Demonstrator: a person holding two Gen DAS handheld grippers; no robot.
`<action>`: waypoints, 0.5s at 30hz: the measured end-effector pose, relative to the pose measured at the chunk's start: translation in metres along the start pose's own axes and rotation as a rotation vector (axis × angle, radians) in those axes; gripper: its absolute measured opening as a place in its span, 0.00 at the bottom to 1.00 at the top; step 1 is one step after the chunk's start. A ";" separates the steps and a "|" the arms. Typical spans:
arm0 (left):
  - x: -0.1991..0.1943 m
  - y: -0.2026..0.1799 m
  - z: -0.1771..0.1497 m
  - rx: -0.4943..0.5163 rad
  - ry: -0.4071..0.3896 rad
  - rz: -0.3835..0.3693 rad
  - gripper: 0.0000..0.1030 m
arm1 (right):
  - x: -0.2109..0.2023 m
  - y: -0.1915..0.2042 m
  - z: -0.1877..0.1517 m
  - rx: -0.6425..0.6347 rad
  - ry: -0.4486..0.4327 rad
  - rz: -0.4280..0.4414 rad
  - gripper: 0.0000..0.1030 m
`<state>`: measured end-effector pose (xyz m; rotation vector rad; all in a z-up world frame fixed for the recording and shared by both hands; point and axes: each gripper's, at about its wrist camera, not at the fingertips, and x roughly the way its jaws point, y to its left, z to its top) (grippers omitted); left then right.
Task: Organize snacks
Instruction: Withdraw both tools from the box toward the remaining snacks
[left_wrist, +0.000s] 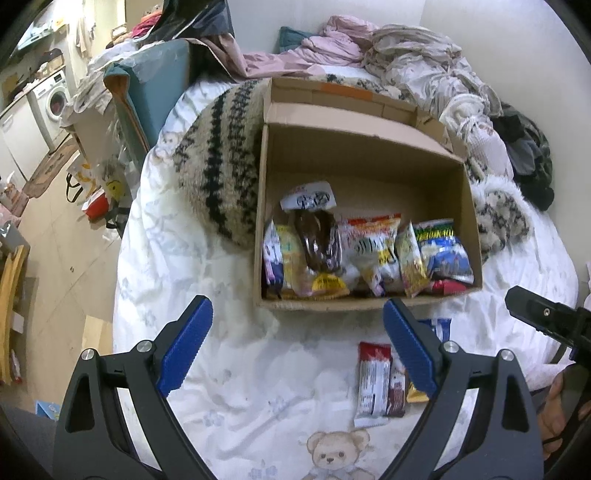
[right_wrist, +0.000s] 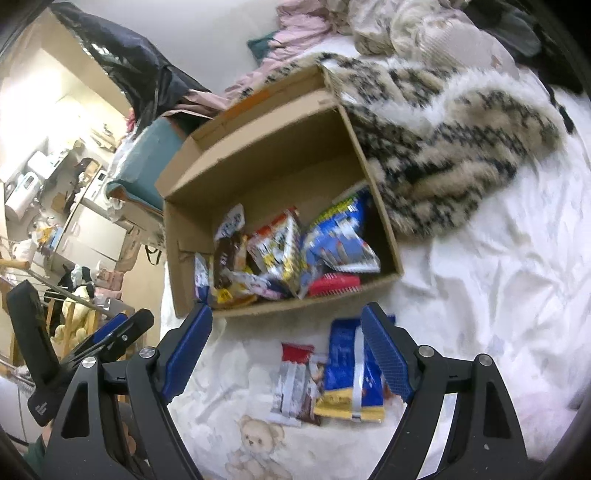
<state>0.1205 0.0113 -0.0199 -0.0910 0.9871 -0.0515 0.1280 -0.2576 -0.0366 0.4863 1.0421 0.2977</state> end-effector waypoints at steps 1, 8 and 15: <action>0.000 -0.002 -0.002 0.003 0.005 -0.002 0.89 | 0.001 -0.002 -0.002 0.011 0.010 -0.008 0.83; 0.012 -0.018 -0.023 0.047 0.088 -0.009 0.89 | 0.006 -0.028 -0.023 0.095 0.083 -0.072 0.83; 0.048 -0.040 -0.045 0.117 0.241 0.002 0.89 | 0.021 -0.059 -0.048 0.189 0.197 -0.132 0.83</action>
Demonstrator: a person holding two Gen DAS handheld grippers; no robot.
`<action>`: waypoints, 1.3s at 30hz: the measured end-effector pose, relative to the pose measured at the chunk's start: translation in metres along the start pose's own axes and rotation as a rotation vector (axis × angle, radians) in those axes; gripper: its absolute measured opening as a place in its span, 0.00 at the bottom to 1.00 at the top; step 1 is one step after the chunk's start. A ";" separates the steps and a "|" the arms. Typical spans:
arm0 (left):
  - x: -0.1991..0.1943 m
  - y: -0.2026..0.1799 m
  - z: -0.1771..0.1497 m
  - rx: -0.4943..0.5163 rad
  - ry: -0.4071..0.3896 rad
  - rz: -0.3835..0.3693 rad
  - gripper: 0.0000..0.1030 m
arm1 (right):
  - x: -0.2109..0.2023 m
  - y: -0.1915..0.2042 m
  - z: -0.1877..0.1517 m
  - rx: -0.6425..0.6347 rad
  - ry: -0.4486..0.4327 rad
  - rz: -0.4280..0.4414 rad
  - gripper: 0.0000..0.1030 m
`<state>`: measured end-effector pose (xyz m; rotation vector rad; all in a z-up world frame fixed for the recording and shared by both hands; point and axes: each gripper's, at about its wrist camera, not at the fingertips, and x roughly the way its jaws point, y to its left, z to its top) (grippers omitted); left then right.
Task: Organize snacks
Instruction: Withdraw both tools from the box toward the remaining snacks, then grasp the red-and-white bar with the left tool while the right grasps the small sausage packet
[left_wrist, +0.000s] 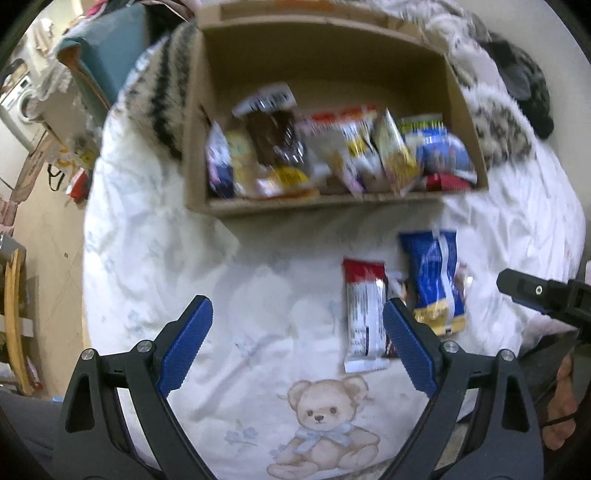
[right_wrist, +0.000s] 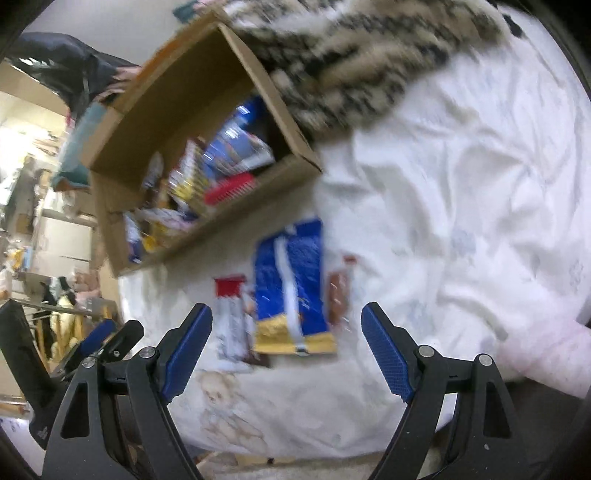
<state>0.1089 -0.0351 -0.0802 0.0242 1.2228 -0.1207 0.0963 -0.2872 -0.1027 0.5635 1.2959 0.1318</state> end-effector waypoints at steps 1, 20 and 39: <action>0.004 -0.002 -0.001 0.005 0.011 -0.001 0.89 | 0.002 -0.003 0.000 0.009 0.009 -0.015 0.83; 0.083 -0.043 -0.017 0.128 0.207 -0.007 0.81 | 0.013 -0.018 0.012 0.120 0.015 -0.037 0.83; 0.072 0.003 -0.009 -0.064 0.192 -0.003 0.29 | 0.068 -0.011 0.017 -0.057 0.133 -0.265 0.43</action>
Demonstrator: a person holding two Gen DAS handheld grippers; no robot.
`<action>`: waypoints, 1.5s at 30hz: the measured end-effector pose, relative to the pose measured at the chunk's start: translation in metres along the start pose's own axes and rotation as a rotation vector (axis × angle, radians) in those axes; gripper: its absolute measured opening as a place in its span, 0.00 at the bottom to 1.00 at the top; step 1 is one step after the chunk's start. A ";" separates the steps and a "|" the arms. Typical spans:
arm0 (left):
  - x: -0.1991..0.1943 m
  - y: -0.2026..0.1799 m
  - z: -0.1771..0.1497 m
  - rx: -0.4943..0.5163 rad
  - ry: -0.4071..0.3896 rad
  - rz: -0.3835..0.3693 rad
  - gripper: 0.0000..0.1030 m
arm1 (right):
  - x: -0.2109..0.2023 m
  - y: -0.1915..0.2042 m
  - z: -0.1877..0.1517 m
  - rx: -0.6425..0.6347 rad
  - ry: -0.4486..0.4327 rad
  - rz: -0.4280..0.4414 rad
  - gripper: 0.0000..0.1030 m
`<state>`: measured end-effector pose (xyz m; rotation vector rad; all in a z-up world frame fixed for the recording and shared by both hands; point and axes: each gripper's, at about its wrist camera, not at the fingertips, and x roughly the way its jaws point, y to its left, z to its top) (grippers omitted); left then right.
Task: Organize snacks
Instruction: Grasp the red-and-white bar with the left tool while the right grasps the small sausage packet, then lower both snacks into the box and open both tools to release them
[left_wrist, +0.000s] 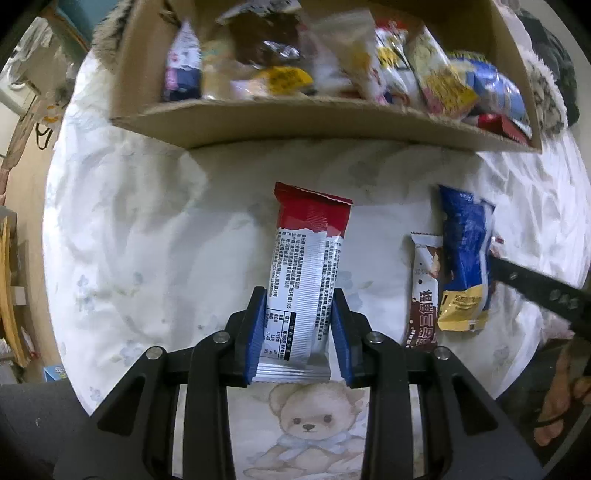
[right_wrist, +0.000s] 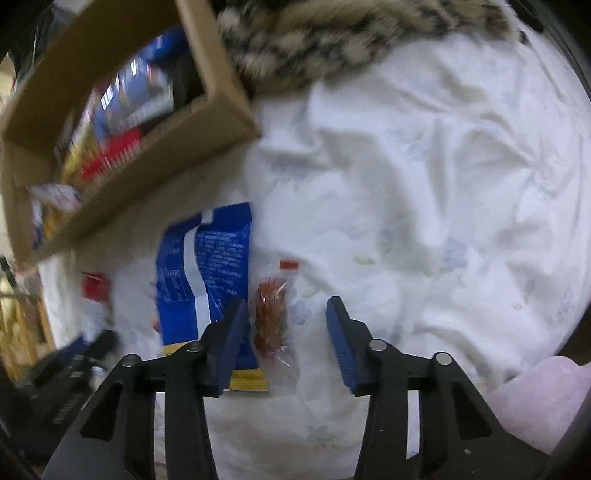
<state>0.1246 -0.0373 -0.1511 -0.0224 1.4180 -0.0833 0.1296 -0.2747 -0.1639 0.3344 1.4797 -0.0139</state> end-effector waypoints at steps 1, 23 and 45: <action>-0.001 0.001 0.003 -0.003 -0.004 -0.001 0.29 | 0.005 0.004 0.000 -0.019 0.011 -0.009 0.40; -0.075 0.016 -0.016 -0.031 -0.154 -0.013 0.29 | -0.111 0.025 -0.020 -0.102 -0.391 0.360 0.16; -0.148 0.029 0.087 0.011 -0.406 0.052 0.29 | -0.139 0.091 0.043 -0.220 -0.472 0.447 0.16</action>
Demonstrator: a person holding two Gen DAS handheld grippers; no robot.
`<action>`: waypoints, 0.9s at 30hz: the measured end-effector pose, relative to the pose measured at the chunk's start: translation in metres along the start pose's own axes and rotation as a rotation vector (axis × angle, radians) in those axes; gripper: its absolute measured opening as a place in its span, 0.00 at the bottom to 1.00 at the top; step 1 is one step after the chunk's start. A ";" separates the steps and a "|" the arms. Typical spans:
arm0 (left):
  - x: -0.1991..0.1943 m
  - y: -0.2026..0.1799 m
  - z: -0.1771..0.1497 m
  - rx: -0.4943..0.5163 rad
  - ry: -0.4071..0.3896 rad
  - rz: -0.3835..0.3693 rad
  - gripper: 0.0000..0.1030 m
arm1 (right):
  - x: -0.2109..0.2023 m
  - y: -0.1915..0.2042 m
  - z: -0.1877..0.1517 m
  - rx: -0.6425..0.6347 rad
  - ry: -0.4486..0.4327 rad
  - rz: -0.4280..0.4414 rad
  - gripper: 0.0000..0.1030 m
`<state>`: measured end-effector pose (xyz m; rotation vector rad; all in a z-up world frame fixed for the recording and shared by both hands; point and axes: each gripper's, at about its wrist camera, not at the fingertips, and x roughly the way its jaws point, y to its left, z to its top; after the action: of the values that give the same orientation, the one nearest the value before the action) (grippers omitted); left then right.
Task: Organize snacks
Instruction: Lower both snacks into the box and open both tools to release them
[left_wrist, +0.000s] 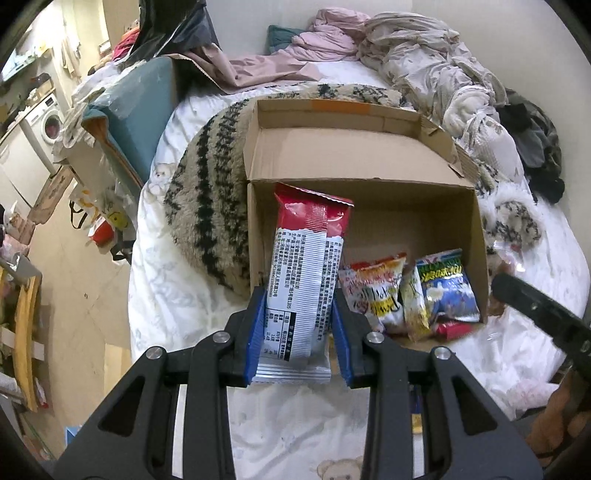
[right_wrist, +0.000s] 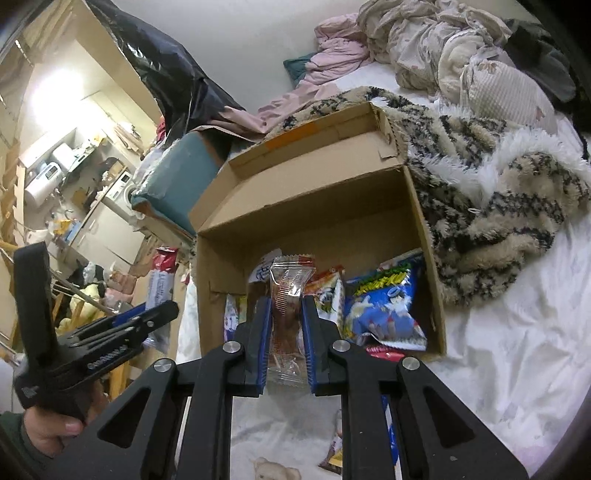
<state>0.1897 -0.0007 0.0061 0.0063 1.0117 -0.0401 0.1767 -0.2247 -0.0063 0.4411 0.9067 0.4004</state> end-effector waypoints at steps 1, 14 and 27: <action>0.004 -0.001 0.001 -0.003 0.006 -0.001 0.29 | 0.002 0.000 0.005 0.005 0.000 0.008 0.16; 0.056 -0.002 -0.008 0.015 0.042 0.004 0.29 | 0.057 -0.008 0.017 -0.026 0.066 -0.007 0.16; 0.065 -0.002 -0.009 0.001 0.047 0.012 0.30 | 0.080 -0.018 0.011 0.011 0.136 -0.018 0.17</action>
<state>0.2169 -0.0042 -0.0537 0.0145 1.0586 -0.0302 0.2328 -0.2018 -0.0622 0.4188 1.0446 0.4130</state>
